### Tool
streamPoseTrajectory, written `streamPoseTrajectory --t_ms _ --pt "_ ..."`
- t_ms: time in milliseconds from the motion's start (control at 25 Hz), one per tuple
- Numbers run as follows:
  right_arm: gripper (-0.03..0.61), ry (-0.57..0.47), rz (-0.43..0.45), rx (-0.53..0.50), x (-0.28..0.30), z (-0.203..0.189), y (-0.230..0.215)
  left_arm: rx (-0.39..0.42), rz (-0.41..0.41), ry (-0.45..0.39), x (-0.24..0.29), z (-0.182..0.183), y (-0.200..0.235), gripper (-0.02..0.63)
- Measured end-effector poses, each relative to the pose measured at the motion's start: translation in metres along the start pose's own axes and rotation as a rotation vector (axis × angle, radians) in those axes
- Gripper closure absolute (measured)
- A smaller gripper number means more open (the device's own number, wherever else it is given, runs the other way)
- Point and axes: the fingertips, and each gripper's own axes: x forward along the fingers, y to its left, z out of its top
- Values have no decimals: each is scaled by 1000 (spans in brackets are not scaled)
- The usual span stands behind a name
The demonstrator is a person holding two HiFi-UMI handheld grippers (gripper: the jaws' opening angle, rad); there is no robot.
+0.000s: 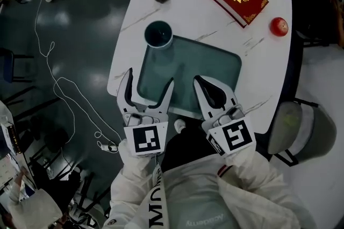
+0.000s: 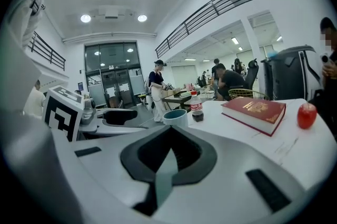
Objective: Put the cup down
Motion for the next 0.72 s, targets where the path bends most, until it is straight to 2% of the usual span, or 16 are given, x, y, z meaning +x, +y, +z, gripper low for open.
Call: streamPoseTrajectory --t_ms 360,440,720 --pt "574 -53 21 -17 -53 22 54 70 -2 -45 -76 27 -17 175" --pt "574 -64 23 -28 -68 29 65 85 1 -63 -92 36 -22 193" --pt "574 -90 2 -45 -119 44 85 67 -3 -88 -144 58 -42 239"
